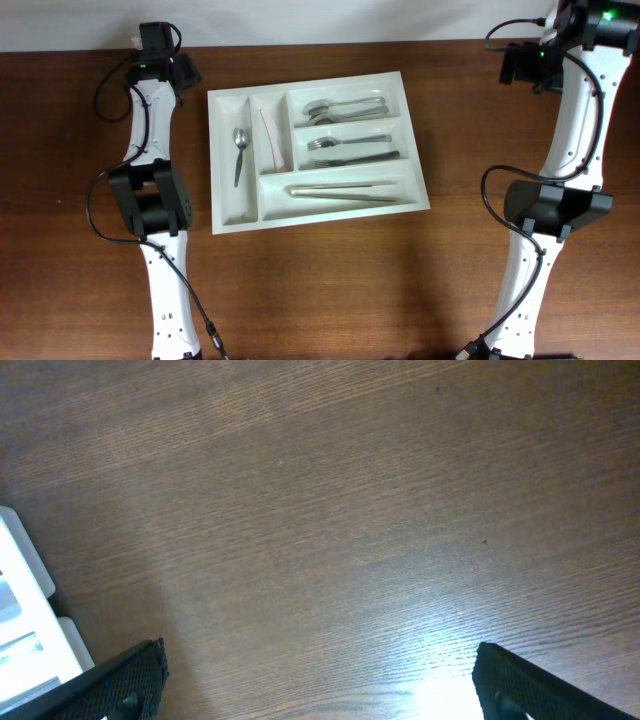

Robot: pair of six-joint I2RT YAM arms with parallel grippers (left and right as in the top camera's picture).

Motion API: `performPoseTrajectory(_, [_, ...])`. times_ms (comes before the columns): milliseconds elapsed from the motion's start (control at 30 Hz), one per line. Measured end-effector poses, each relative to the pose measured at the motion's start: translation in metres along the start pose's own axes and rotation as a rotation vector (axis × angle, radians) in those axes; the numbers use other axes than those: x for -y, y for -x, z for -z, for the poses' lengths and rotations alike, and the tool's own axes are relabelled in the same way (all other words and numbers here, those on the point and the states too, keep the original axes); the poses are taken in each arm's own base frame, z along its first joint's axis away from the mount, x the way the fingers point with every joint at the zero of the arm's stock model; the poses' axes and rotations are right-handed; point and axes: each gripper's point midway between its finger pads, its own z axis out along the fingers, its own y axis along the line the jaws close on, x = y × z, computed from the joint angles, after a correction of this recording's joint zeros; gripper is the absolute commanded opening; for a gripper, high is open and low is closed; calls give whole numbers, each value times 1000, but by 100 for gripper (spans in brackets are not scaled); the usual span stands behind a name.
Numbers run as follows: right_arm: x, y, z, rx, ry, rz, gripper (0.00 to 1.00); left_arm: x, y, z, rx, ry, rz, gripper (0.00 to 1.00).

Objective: Pack container
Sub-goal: 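Align the left gripper fingers around the spoon bowl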

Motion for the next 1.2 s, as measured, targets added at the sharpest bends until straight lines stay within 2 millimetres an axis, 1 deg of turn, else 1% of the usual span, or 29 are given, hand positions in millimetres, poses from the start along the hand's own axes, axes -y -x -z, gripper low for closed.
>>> performPoseTrajectory(233, [0, 0, 0, 0, 0, 0, 99, -1, -7, 0, -29, -2, -41, 72])
performPoseTrajectory(733, [0, 0, 0, 0, 0, 1, 99, -2, -11, -3, -39, 1, -85, 72])
performPoseTrajectory(800, [0, 0, 0, 0, 0, 0, 99, -2, -12, -3, -40, 3, -86, 68])
performPoseTrajectory(933, [0, 0, 0, 0, 0, 1, 99, -4, -11, -4, -34, 15, -91, 56])
performPoseTrajectory(1067, [0, 0, 0, 0, 0, 0, 99, -5, -8, -7, -17, 17, -94, 48])
performPoseTrajectory(1133, [0, 0, 0, 0, 0, 0, 99, -5, -8, -8, -12, 18, -94, 46])
performPoseTrajectory(1200, [0, 0, 0, 0, 0, 0, 99, -6, -6, -9, -7, 18, -91, 41])
